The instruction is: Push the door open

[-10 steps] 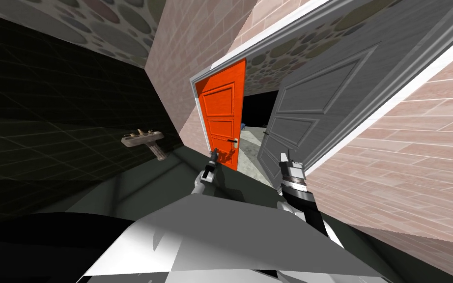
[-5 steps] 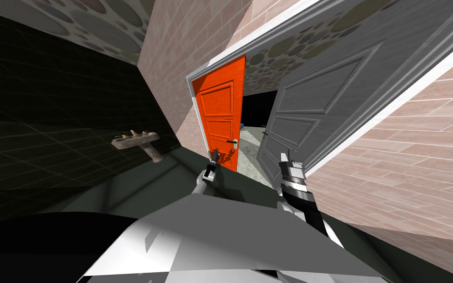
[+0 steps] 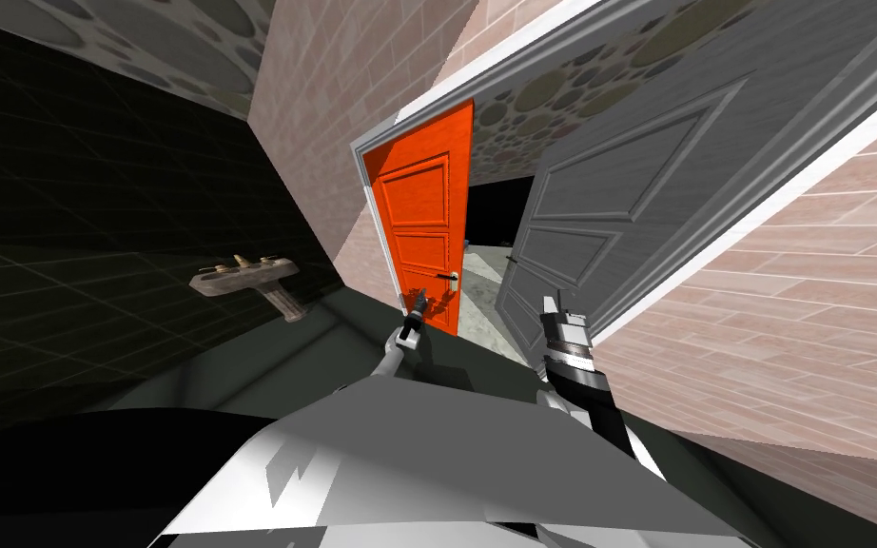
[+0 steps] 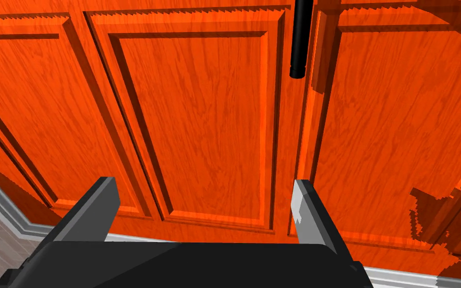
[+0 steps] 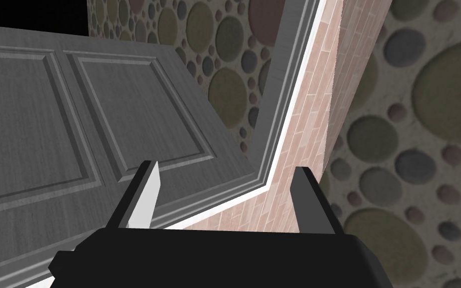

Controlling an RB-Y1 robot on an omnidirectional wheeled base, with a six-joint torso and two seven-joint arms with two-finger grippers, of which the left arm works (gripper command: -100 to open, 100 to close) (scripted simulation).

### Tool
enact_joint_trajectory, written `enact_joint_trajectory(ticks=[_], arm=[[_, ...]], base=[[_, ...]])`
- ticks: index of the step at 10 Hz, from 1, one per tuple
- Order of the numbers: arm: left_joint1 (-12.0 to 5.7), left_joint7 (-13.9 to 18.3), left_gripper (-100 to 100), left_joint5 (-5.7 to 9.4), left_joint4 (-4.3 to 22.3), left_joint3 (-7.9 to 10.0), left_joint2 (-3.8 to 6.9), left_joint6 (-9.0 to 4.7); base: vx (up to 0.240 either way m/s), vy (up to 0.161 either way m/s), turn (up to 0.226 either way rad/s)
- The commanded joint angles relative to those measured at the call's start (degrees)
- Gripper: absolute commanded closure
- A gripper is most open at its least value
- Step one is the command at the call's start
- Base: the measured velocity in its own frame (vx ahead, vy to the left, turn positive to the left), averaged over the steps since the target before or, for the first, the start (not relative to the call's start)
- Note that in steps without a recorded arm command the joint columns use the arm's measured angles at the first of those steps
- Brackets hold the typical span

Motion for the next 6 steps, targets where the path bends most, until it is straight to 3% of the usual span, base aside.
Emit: enact_joint_trajectory(ticks=[1,4,6], arm=[[-1.23,0.1,-100,-0.28,1.8,0.08,-0.34,0.41],[-3.53,0.2,-100,-0.76,5.5,0.29,-0.98,0.82],[-6.21,0.3,-100,-1.32,9.7,0.53,-1.92,1.29]], base=[[0.092,0.039,-0.064],[0.09,0.034,-0.055],[0.111,0.069,-0.099]])
